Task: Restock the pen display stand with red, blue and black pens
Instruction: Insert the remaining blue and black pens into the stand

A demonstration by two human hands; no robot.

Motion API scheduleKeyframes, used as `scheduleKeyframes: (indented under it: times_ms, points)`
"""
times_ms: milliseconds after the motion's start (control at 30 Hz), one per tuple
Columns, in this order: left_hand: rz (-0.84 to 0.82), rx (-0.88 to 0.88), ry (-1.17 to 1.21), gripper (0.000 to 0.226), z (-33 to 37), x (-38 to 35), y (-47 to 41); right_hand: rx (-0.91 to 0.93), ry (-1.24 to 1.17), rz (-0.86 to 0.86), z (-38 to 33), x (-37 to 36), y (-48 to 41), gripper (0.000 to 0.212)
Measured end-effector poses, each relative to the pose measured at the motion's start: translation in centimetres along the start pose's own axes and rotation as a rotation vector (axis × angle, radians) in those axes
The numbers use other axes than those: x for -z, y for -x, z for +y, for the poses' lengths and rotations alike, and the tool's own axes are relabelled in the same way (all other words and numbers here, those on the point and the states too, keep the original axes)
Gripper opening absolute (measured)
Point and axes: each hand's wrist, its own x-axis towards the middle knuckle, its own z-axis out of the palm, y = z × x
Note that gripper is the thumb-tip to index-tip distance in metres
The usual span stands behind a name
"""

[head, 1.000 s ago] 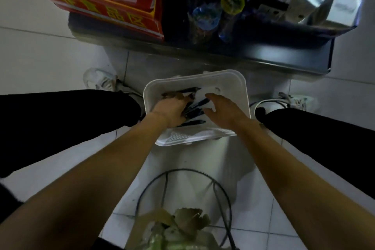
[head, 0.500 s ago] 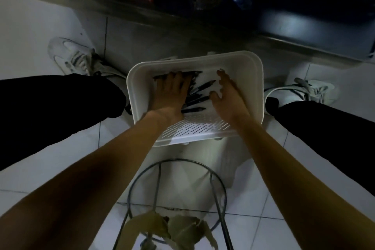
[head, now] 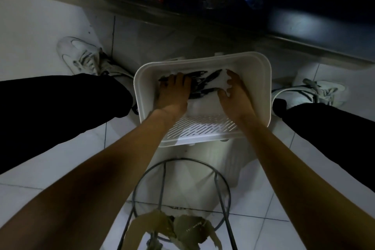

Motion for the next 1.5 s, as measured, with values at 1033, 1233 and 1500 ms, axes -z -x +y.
scheduleKeyframes:
  times_ms: [1033, 1233, 1500]
  points:
    - [-0.350, 0.061, 0.525, 0.050, -0.5, 2.2, -0.5, -0.008, -0.054, 0.084, 0.2, -0.9, -0.9, 0.065]
    - [-0.369, -0.036, 0.432, 0.046, -1.0, 2.7, -0.4, 0.007, -0.097, 0.084, 0.1, -0.9, -0.9, 0.068]
    - [-0.240, -0.075, 0.301, 0.065, -0.5, 2.3, -0.4, -0.064, -0.231, 0.116, -0.5, -0.5, -1.5, 0.044]
